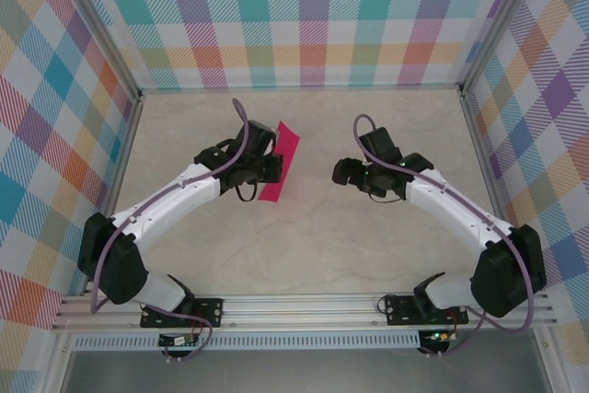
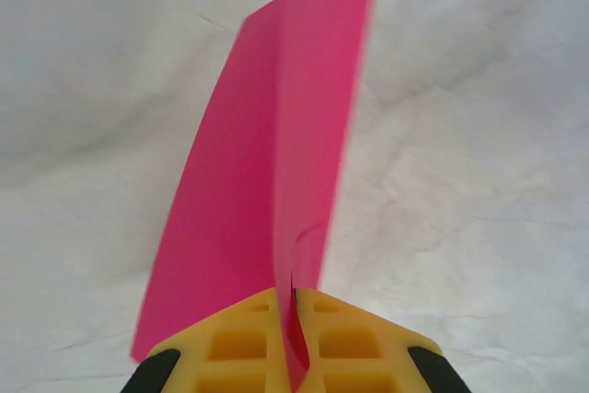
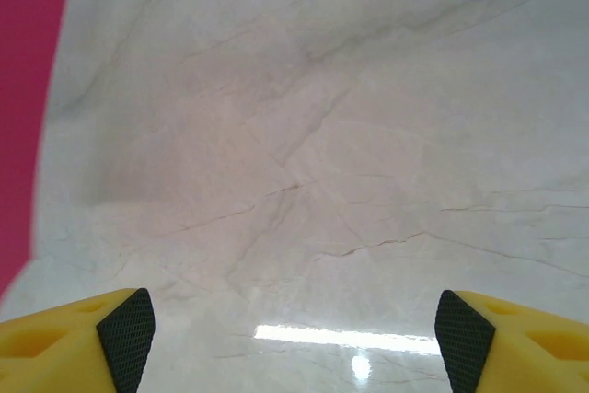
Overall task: Fold a paper plane with a square sheet of paper (pick it up from the middle)
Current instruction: Turn over the paper at the center of the table.
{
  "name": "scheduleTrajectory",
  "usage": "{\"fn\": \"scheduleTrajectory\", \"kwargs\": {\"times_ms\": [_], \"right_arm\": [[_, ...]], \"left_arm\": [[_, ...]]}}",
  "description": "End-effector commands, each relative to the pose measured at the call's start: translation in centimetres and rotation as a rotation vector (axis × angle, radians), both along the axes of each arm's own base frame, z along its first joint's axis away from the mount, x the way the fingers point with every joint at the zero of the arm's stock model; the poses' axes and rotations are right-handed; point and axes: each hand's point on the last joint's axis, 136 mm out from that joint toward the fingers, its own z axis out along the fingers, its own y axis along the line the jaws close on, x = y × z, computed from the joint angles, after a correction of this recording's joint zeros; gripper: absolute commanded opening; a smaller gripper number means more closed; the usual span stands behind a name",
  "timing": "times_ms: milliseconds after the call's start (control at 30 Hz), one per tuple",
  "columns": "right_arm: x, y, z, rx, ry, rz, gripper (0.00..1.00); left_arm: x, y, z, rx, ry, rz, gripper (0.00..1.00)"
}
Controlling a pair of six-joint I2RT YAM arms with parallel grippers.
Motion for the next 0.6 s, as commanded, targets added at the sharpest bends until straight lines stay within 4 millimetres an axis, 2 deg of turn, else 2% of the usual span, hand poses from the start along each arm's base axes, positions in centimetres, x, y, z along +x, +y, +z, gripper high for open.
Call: {"fn": "scheduleTrajectory", "kwargs": {"times_ms": [0,100,200,300,400,567], "right_arm": [[-0.6,-2.4,-0.5,-0.061,0.009,-0.078,0.85],[-0.8,-3.2,-0.4,-0.061,0.006,-0.102,0.88],[-1.0,-4.0,-0.4,-0.069,0.007,-0.129,0.91],[-1.2,-4.9,0.1,-0.079,-0.013,-0.169,0.99],[-1.3,-5.7,0.8,-0.077,-0.040,-0.194,1.00],[-1.8,-6.8,1.1,-0.088,-0.037,-0.215,1.00]], "left_arm": [[-1.2,5.2,-0.7,0.387,-0.004,0.024,0.00],[0.1,5.9,-0.9,0.548,-0.049,0.045,0.00],[1.4,5.0,-2.3,0.649,-0.062,0.043,0.00],[2.8,4.3,-4.9,0.791,-0.072,0.053,0.00],[3.8,3.6,-7.0,0.928,-0.104,0.065,0.00],[4.0,0.4,-9.8,0.918,-0.130,0.036,0.00]]}}
